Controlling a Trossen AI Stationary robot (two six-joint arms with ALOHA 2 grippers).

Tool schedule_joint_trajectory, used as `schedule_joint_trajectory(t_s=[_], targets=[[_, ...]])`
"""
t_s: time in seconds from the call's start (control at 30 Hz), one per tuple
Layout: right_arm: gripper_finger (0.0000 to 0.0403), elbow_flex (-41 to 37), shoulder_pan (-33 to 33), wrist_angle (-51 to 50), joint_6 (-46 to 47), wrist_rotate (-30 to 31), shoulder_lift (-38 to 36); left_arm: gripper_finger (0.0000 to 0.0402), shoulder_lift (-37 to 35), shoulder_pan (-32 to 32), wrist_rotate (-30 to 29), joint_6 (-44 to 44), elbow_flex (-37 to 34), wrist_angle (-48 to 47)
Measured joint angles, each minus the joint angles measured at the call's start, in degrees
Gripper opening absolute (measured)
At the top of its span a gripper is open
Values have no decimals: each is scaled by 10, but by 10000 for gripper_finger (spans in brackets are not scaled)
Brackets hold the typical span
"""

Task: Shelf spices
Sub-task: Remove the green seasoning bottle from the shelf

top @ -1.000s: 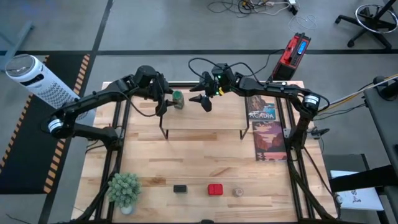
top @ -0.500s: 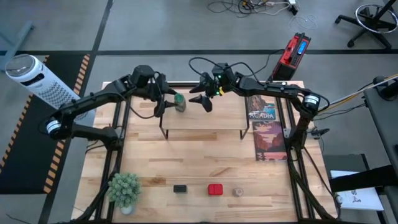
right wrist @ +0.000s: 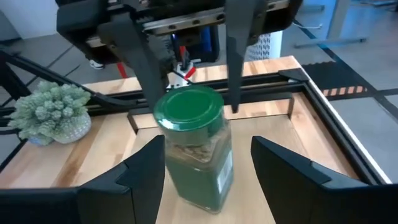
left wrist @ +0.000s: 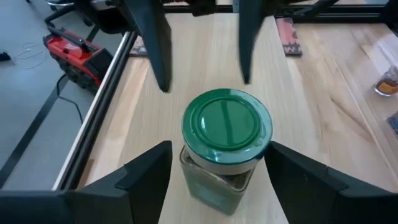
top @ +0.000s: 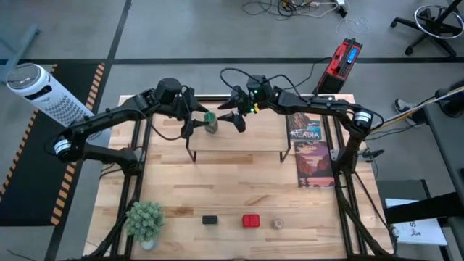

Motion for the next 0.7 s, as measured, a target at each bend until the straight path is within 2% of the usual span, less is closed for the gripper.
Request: schedule_joint_trajectory(t_s=[0.27,0.7], targets=[[213,14,9,-4,-4,44,1,245,0,-5,-1,-12,0,0],[213,89,16,-46,-11,50,55,245,0,-19,-8,-22,0,-5]])
